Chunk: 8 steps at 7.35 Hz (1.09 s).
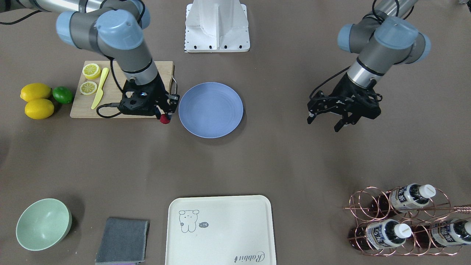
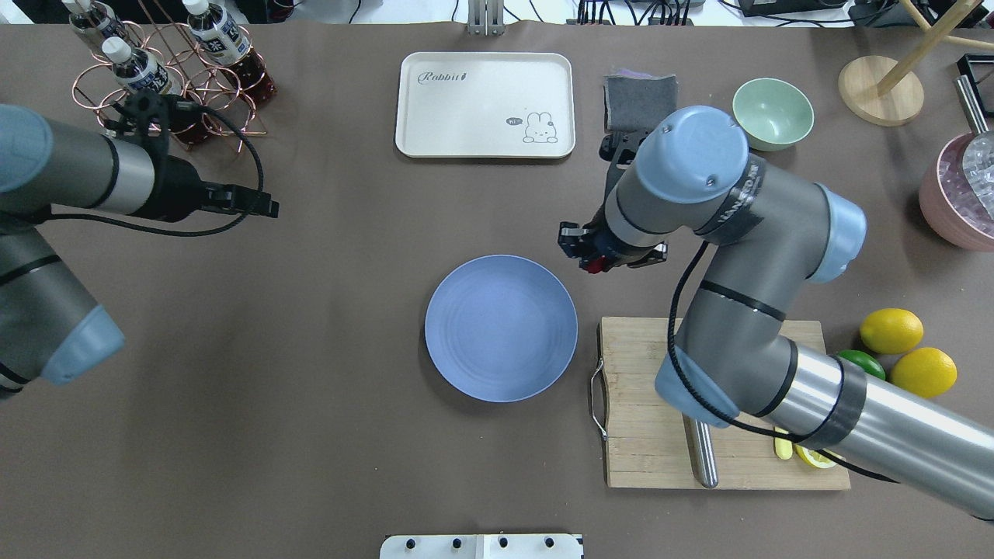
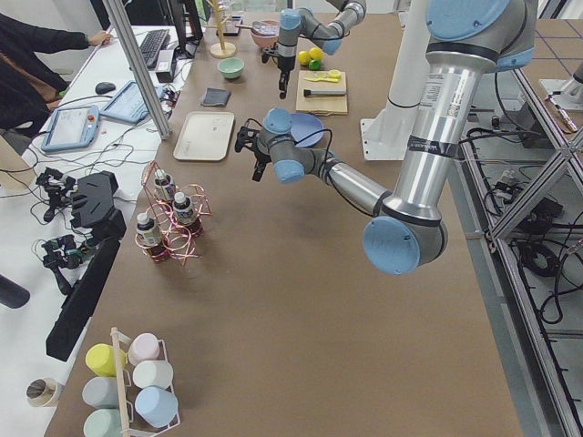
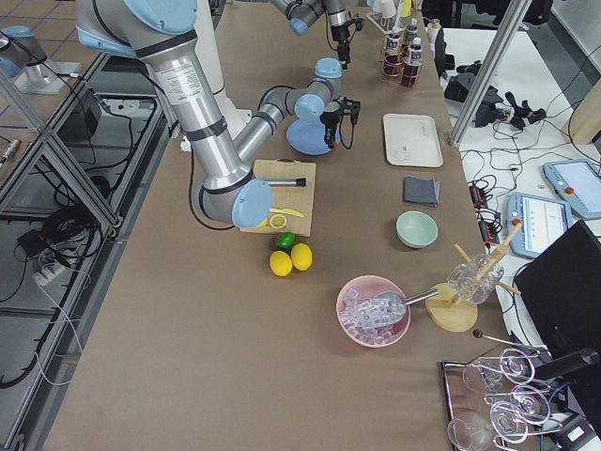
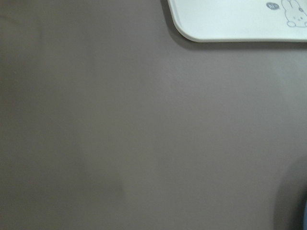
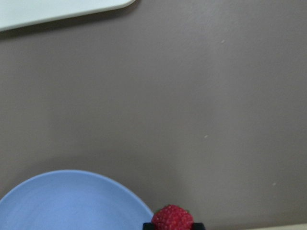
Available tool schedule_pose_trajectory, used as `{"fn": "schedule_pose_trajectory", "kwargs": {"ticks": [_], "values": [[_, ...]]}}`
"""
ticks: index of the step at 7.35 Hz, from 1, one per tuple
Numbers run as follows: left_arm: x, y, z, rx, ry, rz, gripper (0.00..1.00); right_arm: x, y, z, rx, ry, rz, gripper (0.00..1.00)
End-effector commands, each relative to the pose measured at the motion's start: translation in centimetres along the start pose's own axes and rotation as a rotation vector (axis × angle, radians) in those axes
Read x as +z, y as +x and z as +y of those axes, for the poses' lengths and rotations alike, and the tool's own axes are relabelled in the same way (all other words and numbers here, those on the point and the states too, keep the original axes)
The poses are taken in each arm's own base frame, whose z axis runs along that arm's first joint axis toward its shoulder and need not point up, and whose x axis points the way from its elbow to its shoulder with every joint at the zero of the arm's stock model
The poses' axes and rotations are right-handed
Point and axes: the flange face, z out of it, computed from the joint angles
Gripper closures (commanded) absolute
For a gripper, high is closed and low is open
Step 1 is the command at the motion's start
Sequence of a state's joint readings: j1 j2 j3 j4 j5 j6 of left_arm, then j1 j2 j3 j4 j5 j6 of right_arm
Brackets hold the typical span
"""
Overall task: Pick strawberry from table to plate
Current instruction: 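Carry the strawberry over the blue plate with the right gripper while the left arm withdraws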
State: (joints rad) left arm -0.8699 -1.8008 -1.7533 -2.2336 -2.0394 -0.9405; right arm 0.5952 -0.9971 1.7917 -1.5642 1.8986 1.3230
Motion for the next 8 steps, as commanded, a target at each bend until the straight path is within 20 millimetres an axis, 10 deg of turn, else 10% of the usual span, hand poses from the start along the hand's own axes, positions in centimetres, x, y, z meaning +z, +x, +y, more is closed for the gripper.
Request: {"fn": "schedule_pose_trajectory", "kwargs": {"ticks": [1, 8], "values": [[-3.6, -7.7, -2.3, 0.078, -0.048, -0.019, 0.02, 0.8, -4.7, 4.5, -0.007, 0.005, 0.004, 1.0], [-9.8, -22.7, -2.7, 0.193, -0.202, -0.173, 0.02, 5.5, -7.8, 10.0, -0.058, 0.019, 0.049, 1.0]]}}
